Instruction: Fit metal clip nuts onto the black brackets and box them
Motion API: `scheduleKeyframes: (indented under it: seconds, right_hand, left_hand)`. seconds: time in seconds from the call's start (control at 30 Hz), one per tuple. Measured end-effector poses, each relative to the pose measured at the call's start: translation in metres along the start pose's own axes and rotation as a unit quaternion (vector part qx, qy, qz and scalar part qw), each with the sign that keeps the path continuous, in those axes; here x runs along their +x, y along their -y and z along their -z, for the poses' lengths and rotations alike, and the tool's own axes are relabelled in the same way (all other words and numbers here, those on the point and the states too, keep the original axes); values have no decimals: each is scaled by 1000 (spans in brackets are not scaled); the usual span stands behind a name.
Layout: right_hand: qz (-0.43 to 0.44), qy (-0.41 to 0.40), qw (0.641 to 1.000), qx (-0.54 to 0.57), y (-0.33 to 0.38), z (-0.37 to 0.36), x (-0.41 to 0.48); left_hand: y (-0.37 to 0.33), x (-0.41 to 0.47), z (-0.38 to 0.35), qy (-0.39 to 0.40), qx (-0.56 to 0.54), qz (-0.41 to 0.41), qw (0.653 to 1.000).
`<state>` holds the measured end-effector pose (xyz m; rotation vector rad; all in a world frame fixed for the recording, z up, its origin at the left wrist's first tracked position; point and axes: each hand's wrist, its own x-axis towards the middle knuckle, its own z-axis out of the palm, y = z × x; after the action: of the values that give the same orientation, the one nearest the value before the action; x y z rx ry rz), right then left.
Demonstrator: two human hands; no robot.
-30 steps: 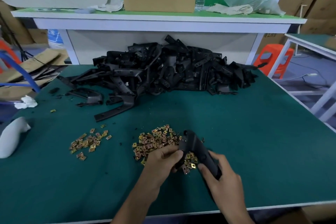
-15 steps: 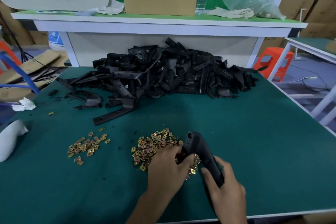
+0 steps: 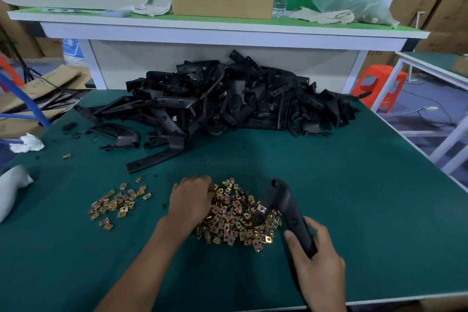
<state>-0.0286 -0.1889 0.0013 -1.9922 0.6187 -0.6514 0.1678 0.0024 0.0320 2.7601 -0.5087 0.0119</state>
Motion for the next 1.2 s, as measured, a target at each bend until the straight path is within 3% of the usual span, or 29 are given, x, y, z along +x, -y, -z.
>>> scheduleKeyframes:
  seconds: [0.2, 0.27, 0.37, 0.5, 0.6, 0.77, 1.1, 1.2]
  right_hand:
    - [10, 4, 1000, -8, 1, 1, -1]
    - [12, 3, 1000, -10, 1, 0, -2]
    - [12, 11, 1000, -7, 0, 0, -1]
    - [21, 14, 1000, -5, -1, 1, 0]
    - [24, 19, 1000, -3, 0, 1, -1]
    - [17, 37, 999, 1, -2, 2, -1]
    - [23, 55, 998, -10, -2, 3, -1]
    - [22, 56, 998, -17, -4, 2, -1]
  left_hand:
    - [-3, -1, 9, 18, -26, -13, 999]
    - [-9, -5, 13, -8, -127, -5, 992]
    - [-31, -17, 18, 36, -323, 0, 946]
    - [-62, -35, 12, 104, -517, 29, 849]
    - [-69, -41, 7, 108, -594, 68, 794]
    - [-70, -41, 5, 112, -656, 100, 740]
    - [-72, -38, -2, 97, -671, 133, 723]
    - [-70, -39, -3, 92, -656, 127, 738]
